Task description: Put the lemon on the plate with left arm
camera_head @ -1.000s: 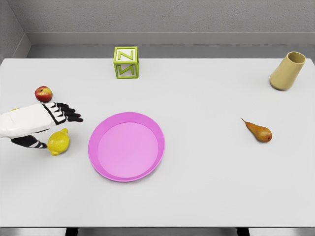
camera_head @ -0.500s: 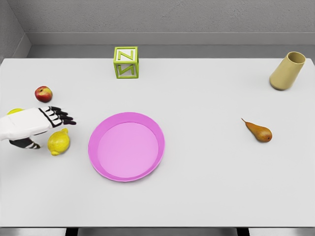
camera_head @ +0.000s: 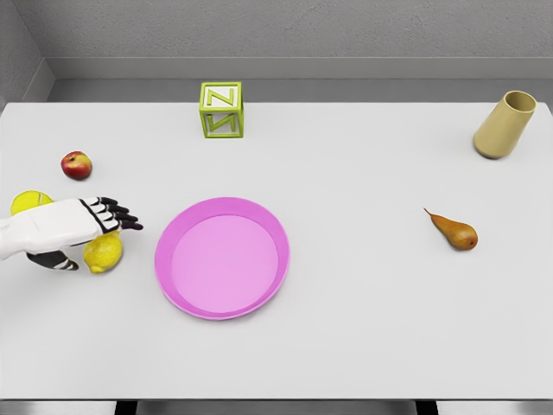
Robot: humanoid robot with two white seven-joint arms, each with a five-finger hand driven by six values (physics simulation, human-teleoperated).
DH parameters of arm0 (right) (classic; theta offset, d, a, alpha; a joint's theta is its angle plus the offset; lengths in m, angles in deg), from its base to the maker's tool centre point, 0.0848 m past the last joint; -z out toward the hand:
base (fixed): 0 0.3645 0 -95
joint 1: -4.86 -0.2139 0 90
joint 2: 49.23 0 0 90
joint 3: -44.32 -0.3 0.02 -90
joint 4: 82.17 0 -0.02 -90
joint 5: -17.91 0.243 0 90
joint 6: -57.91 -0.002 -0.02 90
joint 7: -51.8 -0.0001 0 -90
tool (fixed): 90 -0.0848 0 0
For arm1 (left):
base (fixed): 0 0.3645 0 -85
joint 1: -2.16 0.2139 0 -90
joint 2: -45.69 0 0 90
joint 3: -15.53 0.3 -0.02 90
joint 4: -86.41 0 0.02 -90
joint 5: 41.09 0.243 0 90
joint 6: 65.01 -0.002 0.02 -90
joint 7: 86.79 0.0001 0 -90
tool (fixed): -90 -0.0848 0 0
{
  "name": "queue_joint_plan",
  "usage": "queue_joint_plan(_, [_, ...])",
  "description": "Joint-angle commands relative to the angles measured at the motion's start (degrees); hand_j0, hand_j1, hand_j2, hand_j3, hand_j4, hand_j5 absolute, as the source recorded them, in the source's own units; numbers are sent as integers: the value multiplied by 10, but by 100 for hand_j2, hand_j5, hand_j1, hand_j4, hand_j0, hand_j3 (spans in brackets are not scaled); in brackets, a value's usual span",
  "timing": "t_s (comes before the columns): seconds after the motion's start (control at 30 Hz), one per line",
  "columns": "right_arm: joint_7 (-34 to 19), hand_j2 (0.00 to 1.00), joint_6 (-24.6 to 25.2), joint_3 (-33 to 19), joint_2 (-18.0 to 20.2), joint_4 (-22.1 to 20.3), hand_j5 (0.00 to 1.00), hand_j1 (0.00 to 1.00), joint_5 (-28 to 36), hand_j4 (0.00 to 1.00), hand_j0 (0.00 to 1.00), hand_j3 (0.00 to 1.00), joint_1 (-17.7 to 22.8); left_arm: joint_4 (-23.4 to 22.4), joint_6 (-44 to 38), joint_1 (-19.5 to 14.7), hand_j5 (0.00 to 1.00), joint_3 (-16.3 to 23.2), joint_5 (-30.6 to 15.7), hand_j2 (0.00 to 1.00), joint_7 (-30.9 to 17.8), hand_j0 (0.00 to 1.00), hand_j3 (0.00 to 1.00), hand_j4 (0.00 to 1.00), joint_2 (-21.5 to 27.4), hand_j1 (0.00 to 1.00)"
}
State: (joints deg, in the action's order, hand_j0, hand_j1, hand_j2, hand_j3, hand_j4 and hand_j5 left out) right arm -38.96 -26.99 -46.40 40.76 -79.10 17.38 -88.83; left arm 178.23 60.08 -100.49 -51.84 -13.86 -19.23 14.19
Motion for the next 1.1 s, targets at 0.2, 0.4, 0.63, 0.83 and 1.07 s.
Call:
queue_joint_plan(0.2, [0, 100, 0, 0, 0, 0, 100, 100, 0, 100, 100, 100, 0, -4, -1, 0, 100, 0, 18, 100, 0, 100, 100, 100, -12, 100])
queue_joint_plan(0.4, [0, 100, 0, 0, 0, 0, 100, 100, 0, 100, 100, 100, 0, -2, -1, 0, 100, 0, 30, 100, 0, 100, 100, 100, -18, 100])
queue_joint_plan(0.63, [0, 100, 0, 0, 0, 0, 100, 100, 0, 100, 100, 100, 0, -6, -1, 0, 100, 0, 40, 100, -3, 100, 100, 100, -14, 100])
queue_joint_plan(0.83, [1, 100, 0, 0, 0, 0, 100, 100, 0, 100, 100, 100, 0, -4, -1, -1, 100, -2, 39, 100, 0, 100, 100, 100, -16, 100])
queue_joint_plan(1.07, [1, 100, 0, 0, 0, 0, 100, 100, 0, 100, 100, 100, 0, -2, -1, -1, 100, -2, 42, 100, 0, 100, 100, 100, -17, 100])
